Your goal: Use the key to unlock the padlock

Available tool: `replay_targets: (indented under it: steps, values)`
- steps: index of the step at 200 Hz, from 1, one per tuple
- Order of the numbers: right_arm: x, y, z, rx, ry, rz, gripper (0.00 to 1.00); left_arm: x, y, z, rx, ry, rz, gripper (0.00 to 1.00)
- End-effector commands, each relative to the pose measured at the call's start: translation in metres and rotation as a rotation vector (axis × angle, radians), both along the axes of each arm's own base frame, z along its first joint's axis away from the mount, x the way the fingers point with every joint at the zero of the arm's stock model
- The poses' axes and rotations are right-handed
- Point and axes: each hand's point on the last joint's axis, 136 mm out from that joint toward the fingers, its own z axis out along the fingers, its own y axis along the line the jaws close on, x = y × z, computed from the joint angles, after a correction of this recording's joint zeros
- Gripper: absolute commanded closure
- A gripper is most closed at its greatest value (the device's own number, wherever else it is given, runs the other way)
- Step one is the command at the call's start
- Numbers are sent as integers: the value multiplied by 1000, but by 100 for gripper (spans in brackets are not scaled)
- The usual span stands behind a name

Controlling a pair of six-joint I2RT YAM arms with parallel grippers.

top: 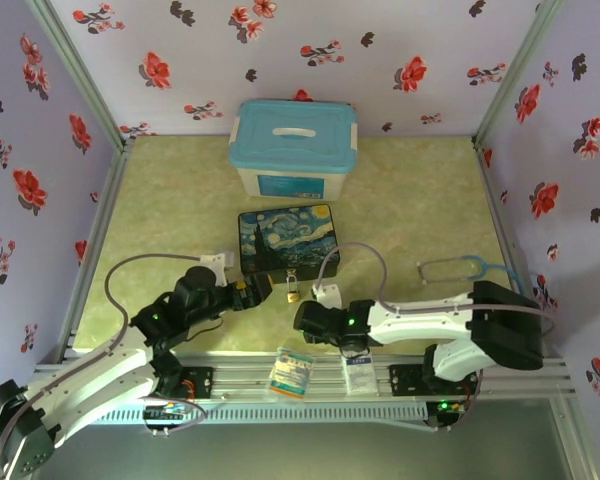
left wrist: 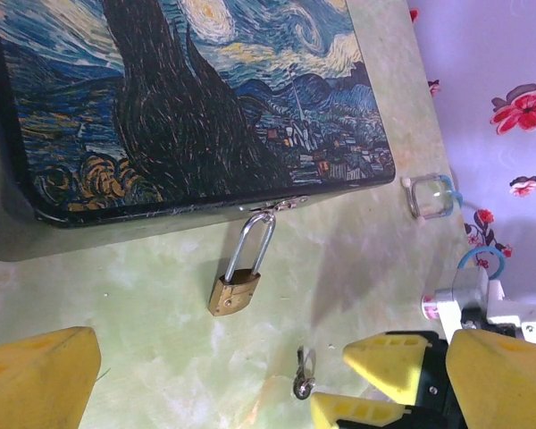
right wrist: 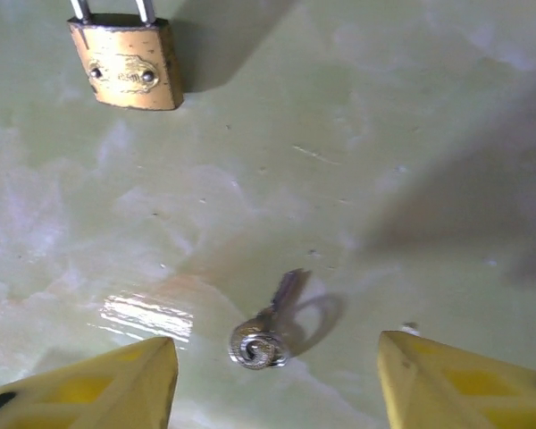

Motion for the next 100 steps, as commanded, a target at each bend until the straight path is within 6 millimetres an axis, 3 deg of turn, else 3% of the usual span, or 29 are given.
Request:
replay_targets:
  steps: [1,62,84,100]
  values:
    - [4,9,-2,11,-32,-41,45,7,-2,6,-24,-38,29,0]
    - [-2,-7,-11,-96,-55,-58,52,6,-5,0,-38,-24,32,0]
    - [-3,-13,-16,-145,-53,-52,66,6,-6,-3,-30,-19,31,0]
    - [-4,-18,-15,-170,-51,-46,67,6,-8,-3,-28,-18,25,0]
